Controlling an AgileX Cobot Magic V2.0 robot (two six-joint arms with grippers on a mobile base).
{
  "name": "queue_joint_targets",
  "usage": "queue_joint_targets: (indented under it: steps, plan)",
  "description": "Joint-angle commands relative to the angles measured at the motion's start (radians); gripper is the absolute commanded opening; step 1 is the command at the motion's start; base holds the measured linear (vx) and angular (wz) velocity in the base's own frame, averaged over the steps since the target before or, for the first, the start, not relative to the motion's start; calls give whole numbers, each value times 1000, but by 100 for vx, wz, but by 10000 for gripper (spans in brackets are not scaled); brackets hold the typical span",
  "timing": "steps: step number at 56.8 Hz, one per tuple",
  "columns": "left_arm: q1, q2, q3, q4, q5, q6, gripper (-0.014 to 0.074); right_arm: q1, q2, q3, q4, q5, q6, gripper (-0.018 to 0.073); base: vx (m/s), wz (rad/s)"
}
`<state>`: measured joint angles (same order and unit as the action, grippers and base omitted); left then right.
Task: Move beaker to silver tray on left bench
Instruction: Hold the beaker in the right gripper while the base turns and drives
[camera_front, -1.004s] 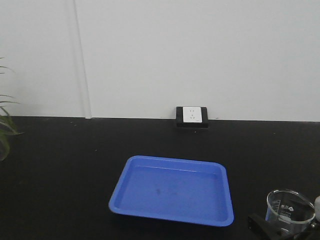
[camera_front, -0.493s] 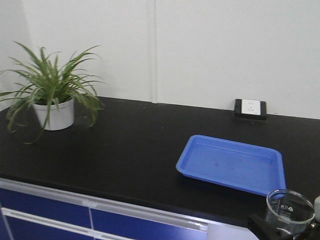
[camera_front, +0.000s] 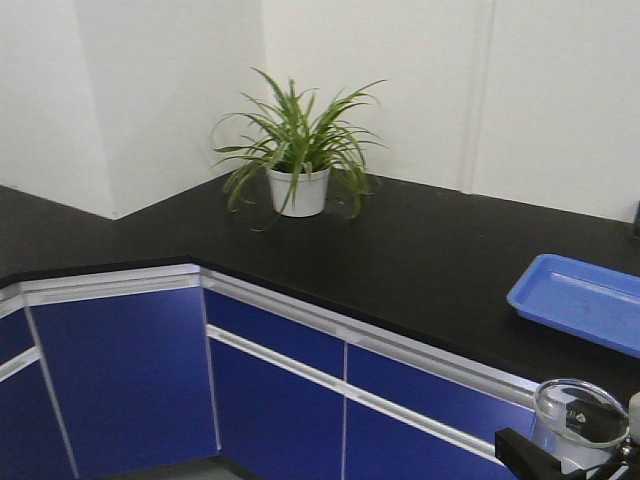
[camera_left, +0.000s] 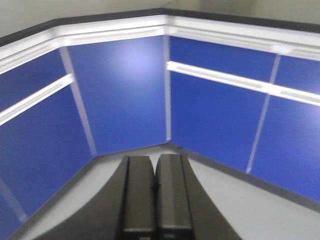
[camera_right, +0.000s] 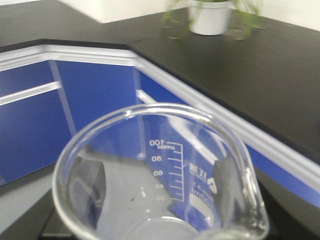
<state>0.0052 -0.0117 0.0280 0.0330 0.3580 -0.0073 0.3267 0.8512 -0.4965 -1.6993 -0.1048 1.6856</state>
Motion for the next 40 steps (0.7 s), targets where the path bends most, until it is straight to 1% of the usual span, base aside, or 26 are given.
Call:
queue_joint_targets:
  steps: [1, 40]
  plan:
    - [-6, -16, 28, -2, -78, -3, 1, -4, -5, -31, -1, 18, -4, -6, -31, 56]
    - [-6, -16, 28, -2, -78, -3, 1, -4, -1, -31, -1, 17, -4, -6, -29, 61]
